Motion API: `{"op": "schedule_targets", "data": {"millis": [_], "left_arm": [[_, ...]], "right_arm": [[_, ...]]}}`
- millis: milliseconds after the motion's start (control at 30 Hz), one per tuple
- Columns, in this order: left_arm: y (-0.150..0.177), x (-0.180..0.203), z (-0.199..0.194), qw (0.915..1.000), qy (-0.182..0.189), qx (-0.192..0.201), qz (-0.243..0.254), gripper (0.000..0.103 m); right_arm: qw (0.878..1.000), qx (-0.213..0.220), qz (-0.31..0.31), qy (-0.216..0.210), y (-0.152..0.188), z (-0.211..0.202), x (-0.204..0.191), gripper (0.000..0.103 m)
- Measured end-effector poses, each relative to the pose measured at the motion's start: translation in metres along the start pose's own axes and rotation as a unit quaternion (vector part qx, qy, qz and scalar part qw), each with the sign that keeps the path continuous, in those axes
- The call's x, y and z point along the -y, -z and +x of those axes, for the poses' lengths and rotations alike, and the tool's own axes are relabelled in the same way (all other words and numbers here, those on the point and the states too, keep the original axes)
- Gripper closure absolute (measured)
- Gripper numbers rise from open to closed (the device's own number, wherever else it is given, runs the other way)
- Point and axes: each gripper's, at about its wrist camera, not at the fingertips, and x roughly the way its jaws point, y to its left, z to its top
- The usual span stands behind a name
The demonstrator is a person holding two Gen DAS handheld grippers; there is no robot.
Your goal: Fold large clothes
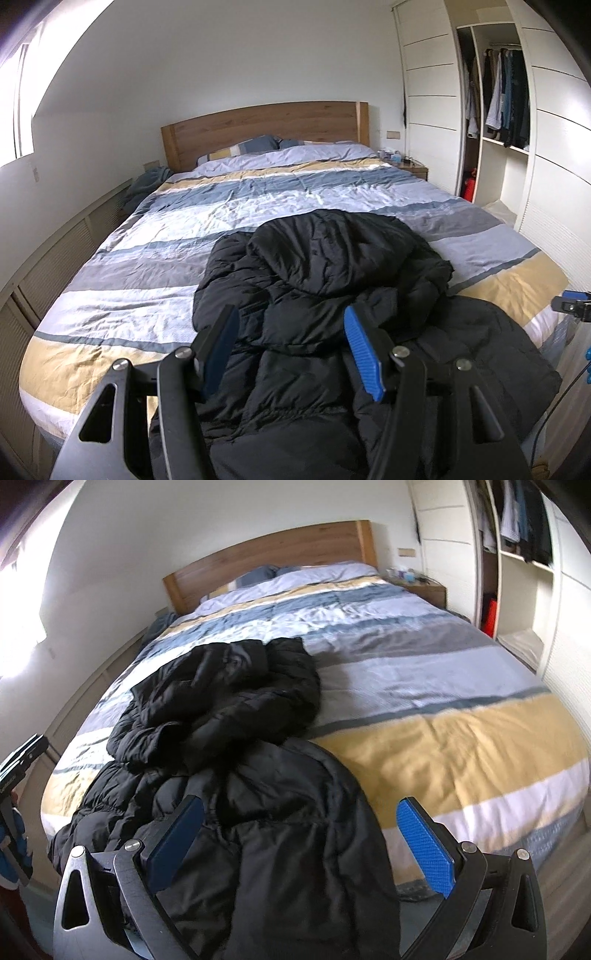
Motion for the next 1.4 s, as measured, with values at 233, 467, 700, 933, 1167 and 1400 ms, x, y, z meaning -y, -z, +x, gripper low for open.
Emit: {"op": "schedule_targets", "data": {"millis": [233,467,700,933,1167,1400], "left_arm": [[0.006,-0.016,0.009,0.9997,-0.017,-0.013,-0.009,0.045],[0.008,-0.024,0.023,0.9992,-0.026,-0.026,-0.013,0.045],[0.015,-0.033,0.041,0.9981,-0.029,-0.050,-0.022,0.045],[0.031,-0.062,0.059,0.9942,-0.037,-0.087,-0.051,0.045],[0.045,-0.103,0.061,0.9889,-0.053,-0.108,-0.087,0.045],[0.074,-0.162,0.041,0.9798,-0.066,-0.128,-0.139,0.045]], "right_arm": [[1.000,-0.009,0.019,0.010,0.006,0.004,0.017,0.001],[0.999,-0.016,0.034,0.015,0.007,0.009,0.032,0.001],[0.999,-0.034,0.041,0.011,0.013,0.022,0.039,0.001],[0.997,-0.058,0.043,0.001,0.022,0.035,0.045,0.001],[0.995,-0.091,0.050,-0.013,0.038,0.047,0.055,0.001],[0.989,-0.117,0.079,-0.036,0.056,0.058,0.067,0.001]]}}
